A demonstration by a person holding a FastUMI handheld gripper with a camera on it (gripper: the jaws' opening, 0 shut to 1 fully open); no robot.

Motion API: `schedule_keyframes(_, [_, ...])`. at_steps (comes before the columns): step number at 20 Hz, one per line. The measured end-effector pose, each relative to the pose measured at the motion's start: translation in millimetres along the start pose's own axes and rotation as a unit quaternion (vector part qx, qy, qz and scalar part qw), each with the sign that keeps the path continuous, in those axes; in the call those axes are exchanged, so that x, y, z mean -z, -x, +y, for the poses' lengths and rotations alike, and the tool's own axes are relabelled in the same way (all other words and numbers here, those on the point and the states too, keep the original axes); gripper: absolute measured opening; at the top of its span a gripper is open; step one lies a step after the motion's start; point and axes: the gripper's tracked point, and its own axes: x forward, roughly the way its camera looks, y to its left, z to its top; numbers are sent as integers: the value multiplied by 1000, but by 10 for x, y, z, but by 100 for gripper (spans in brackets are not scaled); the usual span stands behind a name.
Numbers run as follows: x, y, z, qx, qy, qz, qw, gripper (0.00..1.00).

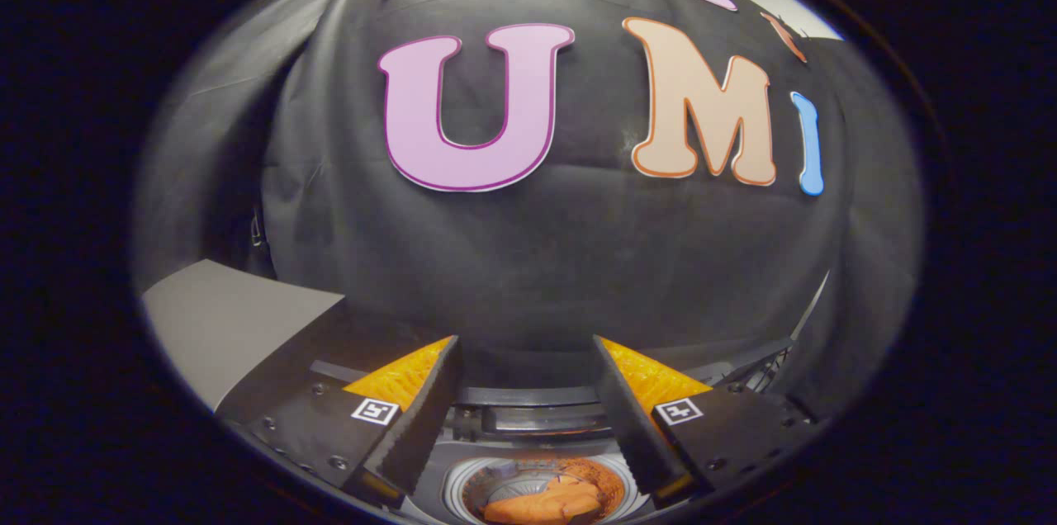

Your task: Put the clothes into the washing machine and then close the washing machine lid.

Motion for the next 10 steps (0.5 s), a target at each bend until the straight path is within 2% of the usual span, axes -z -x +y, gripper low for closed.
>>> schedule_keyframes(5, [427,438,23,-17,-14,32,999,97])
schedule_keyframes(10, [575,738,-75,-24,-33,22,999,97])
